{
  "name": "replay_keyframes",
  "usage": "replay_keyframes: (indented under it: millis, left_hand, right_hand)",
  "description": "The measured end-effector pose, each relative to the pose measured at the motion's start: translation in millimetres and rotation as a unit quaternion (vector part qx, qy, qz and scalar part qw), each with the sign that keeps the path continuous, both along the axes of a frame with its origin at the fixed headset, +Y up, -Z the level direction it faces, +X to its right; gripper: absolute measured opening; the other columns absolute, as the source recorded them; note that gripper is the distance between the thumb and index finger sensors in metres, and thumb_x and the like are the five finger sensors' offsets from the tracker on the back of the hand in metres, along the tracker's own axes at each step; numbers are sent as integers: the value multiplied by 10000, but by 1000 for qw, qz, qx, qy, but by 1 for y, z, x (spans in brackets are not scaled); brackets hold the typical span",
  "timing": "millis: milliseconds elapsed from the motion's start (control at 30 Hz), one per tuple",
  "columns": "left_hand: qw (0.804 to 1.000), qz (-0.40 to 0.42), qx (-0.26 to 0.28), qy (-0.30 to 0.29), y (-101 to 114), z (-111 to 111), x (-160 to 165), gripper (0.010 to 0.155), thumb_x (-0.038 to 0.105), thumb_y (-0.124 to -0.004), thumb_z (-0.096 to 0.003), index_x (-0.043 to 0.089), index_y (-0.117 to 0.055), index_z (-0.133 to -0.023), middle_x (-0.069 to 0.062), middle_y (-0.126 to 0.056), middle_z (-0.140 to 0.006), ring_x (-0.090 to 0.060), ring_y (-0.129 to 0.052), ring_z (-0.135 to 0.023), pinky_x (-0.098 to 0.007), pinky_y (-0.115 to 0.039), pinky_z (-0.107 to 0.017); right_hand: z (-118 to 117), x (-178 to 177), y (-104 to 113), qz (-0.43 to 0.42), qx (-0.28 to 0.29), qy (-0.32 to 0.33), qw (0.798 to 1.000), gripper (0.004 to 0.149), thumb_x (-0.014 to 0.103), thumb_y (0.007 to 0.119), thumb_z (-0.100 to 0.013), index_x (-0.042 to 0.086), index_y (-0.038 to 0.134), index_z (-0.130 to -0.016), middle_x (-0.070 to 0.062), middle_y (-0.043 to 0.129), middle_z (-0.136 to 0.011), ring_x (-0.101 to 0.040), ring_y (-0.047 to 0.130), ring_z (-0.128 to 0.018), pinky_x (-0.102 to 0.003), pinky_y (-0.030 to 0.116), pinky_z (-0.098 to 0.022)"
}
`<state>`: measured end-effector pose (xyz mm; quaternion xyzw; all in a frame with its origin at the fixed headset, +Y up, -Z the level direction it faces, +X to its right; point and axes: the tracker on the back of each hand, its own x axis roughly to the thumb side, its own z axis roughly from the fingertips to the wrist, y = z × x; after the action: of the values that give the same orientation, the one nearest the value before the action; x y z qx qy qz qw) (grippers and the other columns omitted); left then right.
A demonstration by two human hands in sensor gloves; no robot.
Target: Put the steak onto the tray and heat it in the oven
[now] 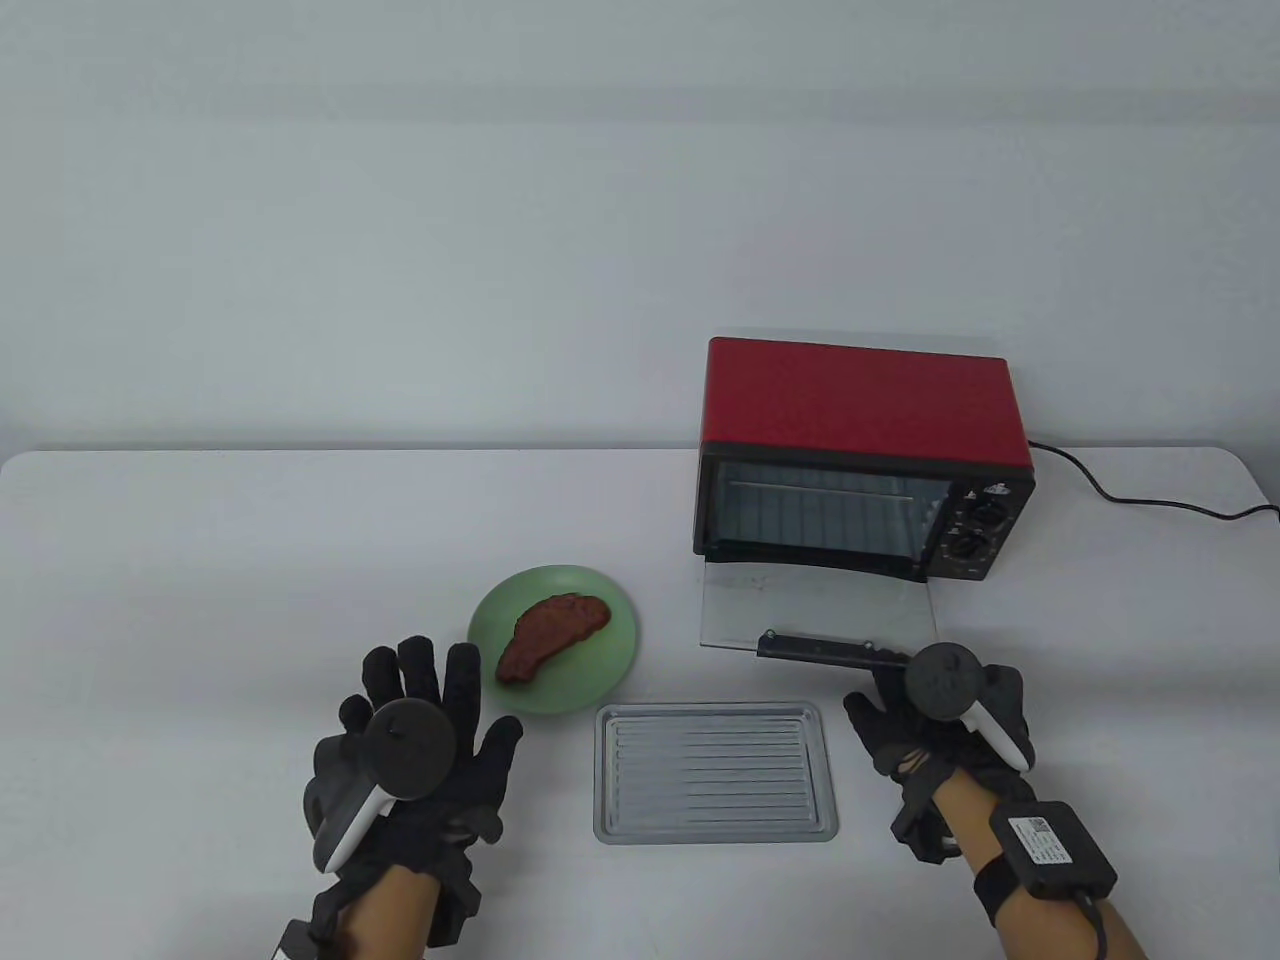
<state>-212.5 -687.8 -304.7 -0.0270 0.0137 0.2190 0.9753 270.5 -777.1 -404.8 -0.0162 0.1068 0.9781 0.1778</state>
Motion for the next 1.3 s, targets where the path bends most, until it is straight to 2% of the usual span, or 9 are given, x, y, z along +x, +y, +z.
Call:
replay_keyframes:
  millis: [133, 233, 400, 633, 733, 900, 1100, 1200, 1300]
  left_hand:
    - [1000, 1, -2, -1, 0, 0, 0, 795, 698, -604, -461, 421, -283, -1133, 5, -82, -1183, -351, -6, -1126, -592, -116, -765]
    - [1000, 2, -4, 0, 0, 0, 0, 796, 698, -605, -460, 421, -283, -1133, 3, -85, -1183, -351, -10, -1127, -591, -119, -766]
    - [1000, -1, -5, 0, 0, 0, 0, 797, 700, -605, -459, 422, -281, -1133, 2, -88, -1183, -352, -11, -1127, -592, -120, -766]
    - [1000, 0, -8, 2, -1, 0, 0, 797, 700, -605, -460, 420, -281, -1133, -1, -93, -1185, -355, -19, -1130, -593, -126, -767]
    - [1000, 5, -16, -2, -3, -2, -1, 799, 702, -604, -460, 417, -283, -1134, -7, -102, -1186, -362, -37, -1132, -596, -139, -769]
    - [999, 16, -40, -3, -10, -5, -3, 795, 700, -600, -465, 404, -290, -1135, -23, -131, -1189, -380, -88, -1142, -602, -186, -777]
    - [991, 100, -91, 3, -15, -15, -16, 786, 689, -600, -479, 307, -394, -1134, -120, -389, -1183, -460, -453, -1129, -595, -453, -781]
    - [989, 120, -74, 51, -15, -29, -22, 770, 668, -616, -477, 249, -485, -1110, -142, -565, -1126, -459, -699, -1004, -559, -584, -735]
    - [984, 101, -111, 94, -16, -50, -24, 751, 654, -627, -477, 228, -533, -1088, -142, -678, -1057, -432, -814, -890, -534, -653, -686]
  right_hand:
    - [0, -6, 2, 60, 5, 0, 998, 763, 582, 639, -498, 78, 503, -1054, -209, 554, -1074, -472, 529, -978, -642, 563, -659]
    - [3, -9, 6, 90, -34, 13, 995, 744, 581, 635, -502, 96, 528, -1056, -204, 544, -1079, -467, 539, -978, -634, 571, -661]
    - [16, -9, 28, 75, -68, 29, 994, 724, 583, 627, -509, 102, 570, -1049, -213, 616, -1060, -469, 614, -952, -622, 607, -652]
    - [54, -5, 78, 28, 45, 45, 998, 771, 624, 652, -499, 121, 539, -1072, -220, 586, -1079, -471, 606, -965, -635, 612, -650]
    - [66, 0, 82, 40, 107, 41, 993, 779, 640, 653, -492, 135, 539, -1075, -208, 597, -1080, -456, 631, -966, -628, 626, -652]
    - [68, 5, 78, 84, 128, 34, 988, 809, 663, 646, -481, 139, 513, -1083, -224, 568, -1081, -461, 633, -962, -632, 630, -646]
    - [64, 10, 77, 89, 128, 22, 987, 816, 680, 632, -477, 160, 501, -1092, -225, 523, -1100, -468, 594, -981, -645, 603, -658]
    - [64, 12, 77, 91, 128, 22, 987, 811, 675, 632, -478, 158, 510, -1090, -228, 526, -1098, -470, 597, -979, -645, 605, -656]
    - [64, 11, 77, 82, 119, 25, 989, 794, 660, 636, -483, 152, 528, -1083, -233, 535, -1093, -475, 607, -971, -644, 610, -652]
